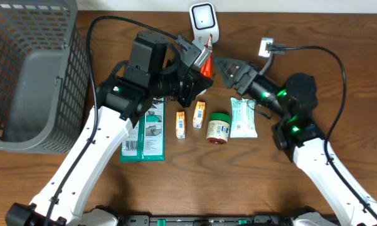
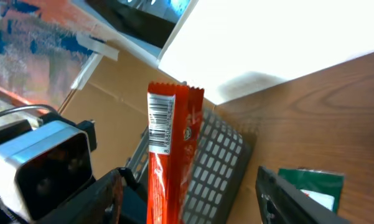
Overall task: Scan the item barcode
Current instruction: 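Open the right gripper and withdraw it to the right, then raise the sachet with the left gripper to the white scanner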
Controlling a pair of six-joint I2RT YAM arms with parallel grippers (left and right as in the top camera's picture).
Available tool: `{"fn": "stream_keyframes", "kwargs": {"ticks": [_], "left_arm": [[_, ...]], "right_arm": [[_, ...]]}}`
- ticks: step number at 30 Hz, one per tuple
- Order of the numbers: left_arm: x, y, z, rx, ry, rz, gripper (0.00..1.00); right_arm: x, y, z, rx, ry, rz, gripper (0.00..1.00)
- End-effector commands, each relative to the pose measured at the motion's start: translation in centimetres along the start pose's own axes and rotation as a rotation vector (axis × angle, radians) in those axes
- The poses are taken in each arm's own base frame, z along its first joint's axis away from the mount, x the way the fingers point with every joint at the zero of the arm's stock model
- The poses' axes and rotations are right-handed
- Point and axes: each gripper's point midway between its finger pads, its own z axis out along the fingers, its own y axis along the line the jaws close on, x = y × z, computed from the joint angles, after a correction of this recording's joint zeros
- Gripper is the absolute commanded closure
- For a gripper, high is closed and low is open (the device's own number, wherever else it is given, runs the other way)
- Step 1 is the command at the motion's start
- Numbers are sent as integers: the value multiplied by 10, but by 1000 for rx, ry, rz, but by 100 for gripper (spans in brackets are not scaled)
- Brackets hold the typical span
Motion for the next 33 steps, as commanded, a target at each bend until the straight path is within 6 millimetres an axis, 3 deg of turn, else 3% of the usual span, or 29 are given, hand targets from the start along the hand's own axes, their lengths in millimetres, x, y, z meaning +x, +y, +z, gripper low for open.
{"fn": "stream_keyframes", "kwargs": {"ticks": [1,6,11,14,19,24,28,33], "left_arm": [[-4,5,-3,-43,-5,0,93],[0,15,-3,-102,8,-39,92],[11,48,-11,-305,50,-78,93],[9,56,-23,-381,70,-85,93],[-15,67,-53,-534,122,-67,93],[-45,74,-67,-607,178,-26,93],[-69,88,-68,-670,190,3,93],[-78,107,-54,-700,237,85,93]], "right_arm": [[-13,7,-12,-32,8,-27,34],[-16,-17,-32,5,83,11,34],[8,-81,-60,220,196,74,34],[22,-104,-75,305,250,65,36],[48,-142,-101,514,319,98,37],[70,-174,-134,745,380,115,38],[86,-188,-158,887,443,115,37],[105,-186,-165,906,523,117,36]]}}
